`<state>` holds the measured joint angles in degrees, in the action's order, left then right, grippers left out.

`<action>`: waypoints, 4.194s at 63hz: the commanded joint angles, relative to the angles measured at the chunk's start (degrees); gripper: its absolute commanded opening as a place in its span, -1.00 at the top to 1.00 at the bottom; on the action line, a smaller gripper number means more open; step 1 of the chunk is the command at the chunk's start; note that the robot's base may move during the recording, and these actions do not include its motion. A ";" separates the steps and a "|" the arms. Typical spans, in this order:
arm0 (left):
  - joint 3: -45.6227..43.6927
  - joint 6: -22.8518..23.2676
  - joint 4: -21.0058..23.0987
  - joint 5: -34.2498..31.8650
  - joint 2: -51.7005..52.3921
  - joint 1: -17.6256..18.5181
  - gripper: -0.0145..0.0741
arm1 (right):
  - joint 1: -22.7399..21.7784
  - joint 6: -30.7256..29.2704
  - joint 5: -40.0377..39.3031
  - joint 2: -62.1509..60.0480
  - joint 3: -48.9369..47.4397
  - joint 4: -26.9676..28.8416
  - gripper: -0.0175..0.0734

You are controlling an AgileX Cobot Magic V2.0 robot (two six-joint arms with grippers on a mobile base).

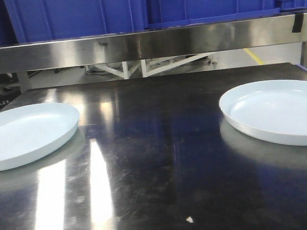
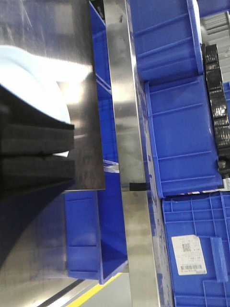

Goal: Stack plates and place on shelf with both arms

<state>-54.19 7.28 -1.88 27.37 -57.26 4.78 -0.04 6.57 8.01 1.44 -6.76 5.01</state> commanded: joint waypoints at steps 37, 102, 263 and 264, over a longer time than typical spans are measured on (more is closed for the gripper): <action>-2.34 0.13 1.08 -0.39 0.66 0.36 0.45 | -0.12 -1.75 18.10 68.34 -49.10 -2.26 0.50; -2.34 0.13 1.08 -0.81 -2.74 0.36 -0.03 | -0.12 -1.75 33.98 77.76 -60.84 -0.33 0.50; -27.59 2.22 8.24 7.72 -38.70 14.00 0.47 | -0.12 -1.75 34.29 77.81 -60.84 -0.33 -0.50; -27.59 2.22 8.24 7.68 -38.70 14.50 0.47 | -0.12 -1.75 34.29 77.81 -60.84 -0.33 -0.50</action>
<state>-79.44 9.38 5.43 37.58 -98.91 16.36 -0.04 5.32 44.95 81.33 -65.54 4.55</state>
